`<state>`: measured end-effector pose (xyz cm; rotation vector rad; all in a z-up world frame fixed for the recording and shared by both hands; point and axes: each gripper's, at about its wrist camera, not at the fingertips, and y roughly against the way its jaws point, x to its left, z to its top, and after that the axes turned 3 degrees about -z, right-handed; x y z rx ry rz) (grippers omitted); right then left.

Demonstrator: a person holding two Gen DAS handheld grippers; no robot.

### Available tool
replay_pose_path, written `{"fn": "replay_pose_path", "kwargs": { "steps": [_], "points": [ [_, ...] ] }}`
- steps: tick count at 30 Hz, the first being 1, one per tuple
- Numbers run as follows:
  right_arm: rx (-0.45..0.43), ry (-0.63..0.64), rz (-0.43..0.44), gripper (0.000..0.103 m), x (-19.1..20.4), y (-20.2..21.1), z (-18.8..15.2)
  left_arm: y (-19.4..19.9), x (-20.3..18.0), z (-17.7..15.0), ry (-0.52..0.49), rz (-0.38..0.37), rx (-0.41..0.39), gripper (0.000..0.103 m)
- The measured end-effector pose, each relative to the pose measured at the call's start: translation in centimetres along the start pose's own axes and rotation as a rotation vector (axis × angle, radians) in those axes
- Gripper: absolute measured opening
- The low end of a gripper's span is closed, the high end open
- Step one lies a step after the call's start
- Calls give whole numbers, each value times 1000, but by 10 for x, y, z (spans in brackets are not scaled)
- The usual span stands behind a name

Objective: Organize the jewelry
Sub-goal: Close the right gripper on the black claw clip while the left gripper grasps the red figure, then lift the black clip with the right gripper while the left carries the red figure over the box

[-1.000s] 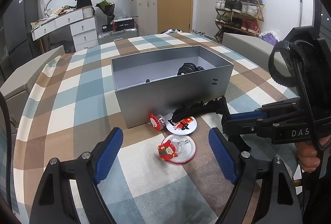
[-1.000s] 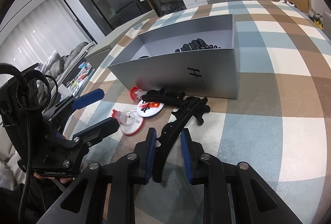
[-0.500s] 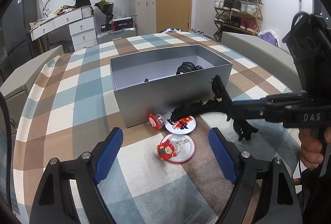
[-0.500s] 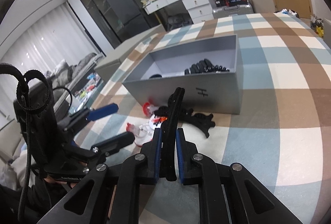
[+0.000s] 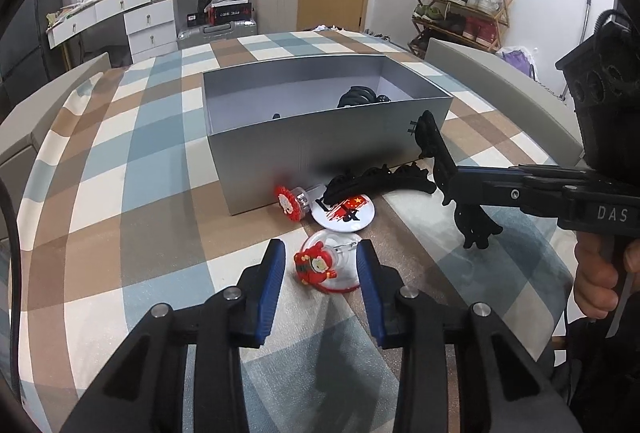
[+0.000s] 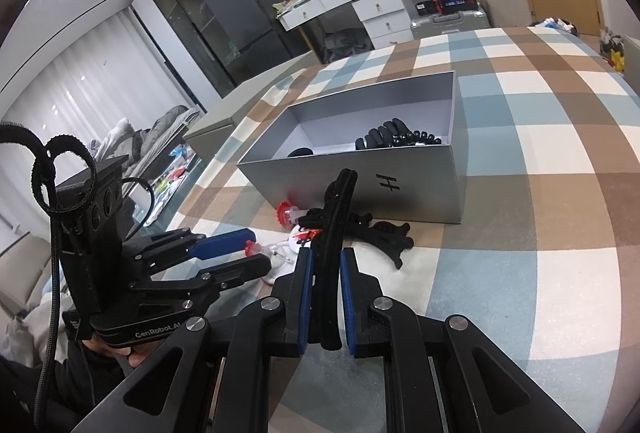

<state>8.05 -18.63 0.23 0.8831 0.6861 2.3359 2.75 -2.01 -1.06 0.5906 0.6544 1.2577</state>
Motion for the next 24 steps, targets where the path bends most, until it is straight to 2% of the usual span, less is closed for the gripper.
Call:
{"fn": "replay_pose_path", "kwargs": {
  "steps": [1,2,24],
  "points": [
    [1,0,0,13,0,0,0,-1,0,0,1,1,4,21],
    [2,1,1,13,0,0,0,-1,0,-1,3,-1,9,17],
    [-2,-4,6,13,-2,0,1,9,2,3,-4,-12,-59,17]
  ]
}}
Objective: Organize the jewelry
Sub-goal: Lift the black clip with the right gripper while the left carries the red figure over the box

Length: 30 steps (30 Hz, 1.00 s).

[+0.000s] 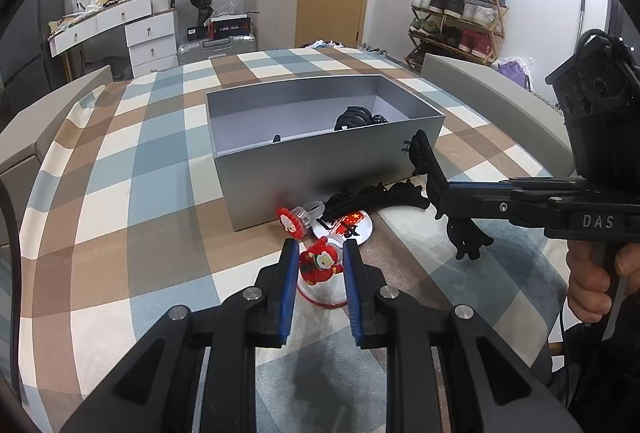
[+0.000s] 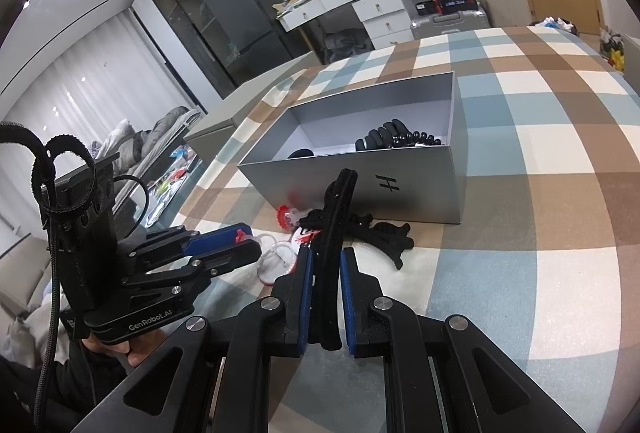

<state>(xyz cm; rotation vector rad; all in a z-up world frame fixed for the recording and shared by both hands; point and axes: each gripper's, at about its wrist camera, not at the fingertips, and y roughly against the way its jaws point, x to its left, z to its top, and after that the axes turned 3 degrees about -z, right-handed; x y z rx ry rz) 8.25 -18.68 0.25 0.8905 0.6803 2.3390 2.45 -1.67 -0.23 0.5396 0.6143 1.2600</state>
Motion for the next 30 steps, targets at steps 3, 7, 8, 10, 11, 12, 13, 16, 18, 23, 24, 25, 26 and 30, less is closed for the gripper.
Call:
{"fn": "replay_pose_path", "kwargs": {
  "steps": [3,7,8,10,11,12,13,16,18,23,24,25,26,30],
  "points": [
    [-6,-1,1,13,0,1,1,2,1,1,4,-4,-12,17],
    [-21,-8,11,13,-1,4,2,6,1,3,12,-9,-32,17],
    [-23,-9,13,13,-1,5,3,7,1,4,13,-9,-37,17],
    [-31,-13,14,13,-1,7,4,10,1,5,11,-1,-53,17],
    [-36,-15,17,13,-1,8,5,12,1,6,12,5,-62,17],
    [-41,-19,21,13,-1,10,6,12,2,7,14,6,-67,17],
    [-46,-21,24,13,-1,11,7,13,4,9,19,6,-73,17],
    [-60,-30,30,13,-2,15,10,16,7,14,34,12,-93,17],
    [-68,-34,34,13,-2,17,13,16,9,16,44,9,-101,17],
    [-88,-44,40,13,-2,23,22,17,8,21,37,20,-117,17],
    [-94,-44,39,13,-2,25,24,18,8,22,38,21,-121,17],
    [-100,-45,41,13,-1,26,26,18,8,25,38,21,-127,17],
    [-106,-45,40,13,-1,28,28,19,9,27,38,24,-135,17],
    [-137,-45,36,13,1,34,40,22,10,37,36,38,-163,17]
  ]
}}
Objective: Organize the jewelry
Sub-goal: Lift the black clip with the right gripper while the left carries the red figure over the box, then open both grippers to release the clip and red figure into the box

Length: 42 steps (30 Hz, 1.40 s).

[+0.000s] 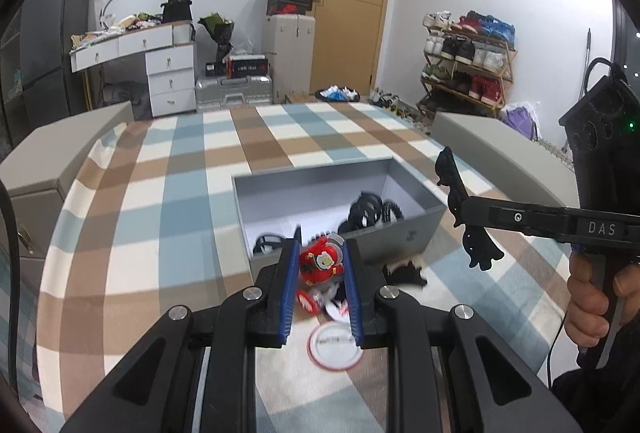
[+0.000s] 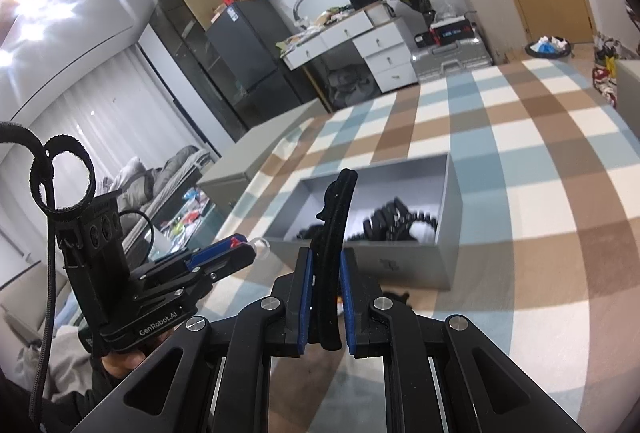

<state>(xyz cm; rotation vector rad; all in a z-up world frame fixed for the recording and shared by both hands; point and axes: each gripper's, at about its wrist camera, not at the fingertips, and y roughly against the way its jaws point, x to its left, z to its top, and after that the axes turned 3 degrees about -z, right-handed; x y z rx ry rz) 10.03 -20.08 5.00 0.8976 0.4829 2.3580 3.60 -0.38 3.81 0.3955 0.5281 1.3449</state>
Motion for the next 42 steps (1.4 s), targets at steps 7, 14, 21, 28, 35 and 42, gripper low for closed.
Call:
{"fn": "replay_pose_path", "kwargs": {
  "steps": [7,14,21,28,35,42],
  "points": [
    [-46,7,8,13,6,3,23,-1,4,20,-5,17,-52,17],
    [-89,-3,12,13,8,3,42,-2,13,31,15,18,-90,17],
    [-114,1,-9,13,2,-1,48,-6,17,28,28,26,-80,17],
    [-86,-37,-28,13,-14,-10,45,-10,19,27,30,40,-69,17],
    [-77,-54,-51,13,-22,-16,41,-16,22,23,44,46,-51,17],
    [-112,-82,-91,13,-29,-19,36,-23,23,19,53,51,-43,17]
  ]
}}
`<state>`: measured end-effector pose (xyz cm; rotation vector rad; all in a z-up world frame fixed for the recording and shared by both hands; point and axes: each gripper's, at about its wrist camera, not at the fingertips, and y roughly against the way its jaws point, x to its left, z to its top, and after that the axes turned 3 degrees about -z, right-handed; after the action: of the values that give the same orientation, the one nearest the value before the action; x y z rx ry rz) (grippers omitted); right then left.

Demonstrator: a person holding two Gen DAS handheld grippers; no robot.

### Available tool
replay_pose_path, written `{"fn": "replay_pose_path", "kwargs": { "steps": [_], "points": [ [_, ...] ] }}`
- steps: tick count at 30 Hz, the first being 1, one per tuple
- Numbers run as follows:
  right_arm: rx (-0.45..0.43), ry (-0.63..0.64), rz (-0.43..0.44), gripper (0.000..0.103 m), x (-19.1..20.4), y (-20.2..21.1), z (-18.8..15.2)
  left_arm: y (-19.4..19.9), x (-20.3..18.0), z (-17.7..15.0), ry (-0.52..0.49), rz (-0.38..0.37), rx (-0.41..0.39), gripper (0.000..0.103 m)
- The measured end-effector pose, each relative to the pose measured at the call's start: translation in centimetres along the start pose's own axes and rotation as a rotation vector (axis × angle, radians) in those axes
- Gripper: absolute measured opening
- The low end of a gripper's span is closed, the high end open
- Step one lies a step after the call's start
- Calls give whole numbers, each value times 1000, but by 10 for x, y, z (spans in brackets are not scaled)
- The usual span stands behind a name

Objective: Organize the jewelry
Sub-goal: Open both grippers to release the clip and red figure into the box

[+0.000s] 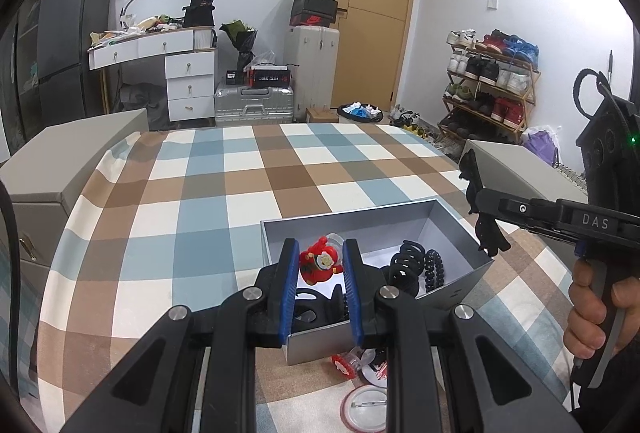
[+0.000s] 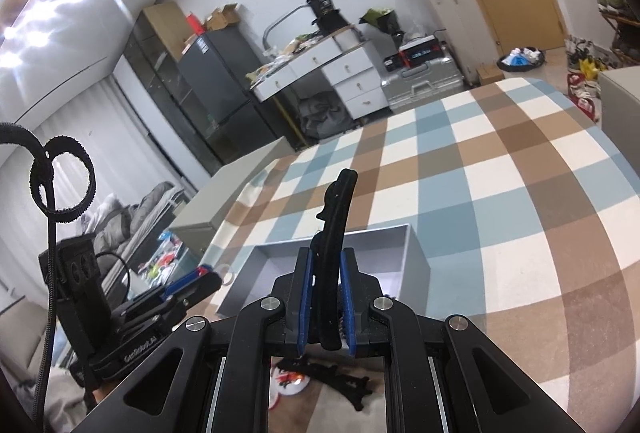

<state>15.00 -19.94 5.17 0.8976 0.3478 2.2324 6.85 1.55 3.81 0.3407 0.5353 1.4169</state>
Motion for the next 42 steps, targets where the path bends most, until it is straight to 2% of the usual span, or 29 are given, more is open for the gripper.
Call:
{"fn": "replay_pose_path", "kwargs": {
  "steps": [8,16,21,26,40,42],
  "points": [
    [8,-3,-10,13,-3,-11,-6,-6,3,-4,16,7,11,17],
    [-20,44,-82,13,-1,-13,-7,-9,1,-9,16,9,24,17],
    [-14,52,-98,13,-4,-17,-9,-12,0,-10,13,12,33,17],
    [20,65,-86,15,-4,-22,-9,-13,0,-10,10,9,33,17],
    [14,79,-73,16,-1,-21,-10,-14,-1,-10,8,5,41,18],
    [15,80,-75,16,-1,-20,-10,-13,0,-10,20,-19,51,25]
  ]
}}
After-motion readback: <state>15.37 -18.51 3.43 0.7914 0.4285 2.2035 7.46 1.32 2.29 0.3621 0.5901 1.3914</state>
